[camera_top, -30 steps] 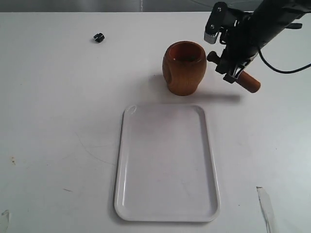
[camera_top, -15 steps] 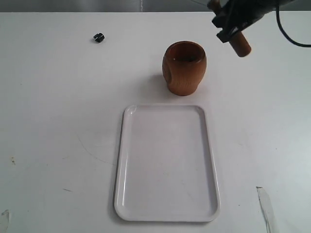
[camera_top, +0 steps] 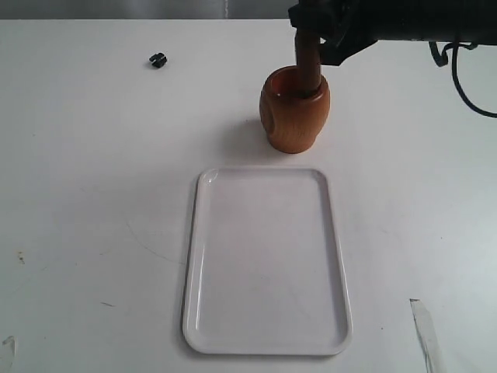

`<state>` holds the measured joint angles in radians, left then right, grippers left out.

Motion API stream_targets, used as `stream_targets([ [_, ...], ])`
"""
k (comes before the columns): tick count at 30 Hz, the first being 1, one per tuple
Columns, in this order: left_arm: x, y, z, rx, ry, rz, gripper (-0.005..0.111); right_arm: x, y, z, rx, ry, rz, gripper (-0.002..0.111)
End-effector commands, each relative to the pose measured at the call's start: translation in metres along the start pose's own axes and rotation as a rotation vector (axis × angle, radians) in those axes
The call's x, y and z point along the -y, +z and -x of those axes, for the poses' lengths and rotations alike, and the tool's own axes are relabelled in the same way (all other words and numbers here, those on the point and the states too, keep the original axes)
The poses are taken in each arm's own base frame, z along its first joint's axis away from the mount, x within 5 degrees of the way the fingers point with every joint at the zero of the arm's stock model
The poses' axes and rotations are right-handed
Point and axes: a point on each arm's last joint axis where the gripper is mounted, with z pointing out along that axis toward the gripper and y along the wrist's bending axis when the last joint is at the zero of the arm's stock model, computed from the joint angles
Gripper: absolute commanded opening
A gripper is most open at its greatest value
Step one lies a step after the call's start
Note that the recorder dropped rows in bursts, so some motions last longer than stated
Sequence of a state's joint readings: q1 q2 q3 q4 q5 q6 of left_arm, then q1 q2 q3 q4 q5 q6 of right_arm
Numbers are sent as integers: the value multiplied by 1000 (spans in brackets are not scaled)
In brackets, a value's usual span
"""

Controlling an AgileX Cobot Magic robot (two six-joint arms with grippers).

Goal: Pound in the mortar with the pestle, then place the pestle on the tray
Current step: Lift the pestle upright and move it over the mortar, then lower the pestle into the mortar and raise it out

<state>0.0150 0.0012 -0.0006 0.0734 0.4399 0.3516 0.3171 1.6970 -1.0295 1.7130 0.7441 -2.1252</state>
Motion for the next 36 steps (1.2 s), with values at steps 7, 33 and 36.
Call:
stream_targets([
  [7,1,0,0,7,-12,-8,0,20,13,-15,68,56,87,0],
  [33,1,0,0,7,-12,-8,0,40,34,-11,137,38,155,0],
  [36,1,0,0,7,-12,-8,0,34,20,11,158,-35,153,0],
])
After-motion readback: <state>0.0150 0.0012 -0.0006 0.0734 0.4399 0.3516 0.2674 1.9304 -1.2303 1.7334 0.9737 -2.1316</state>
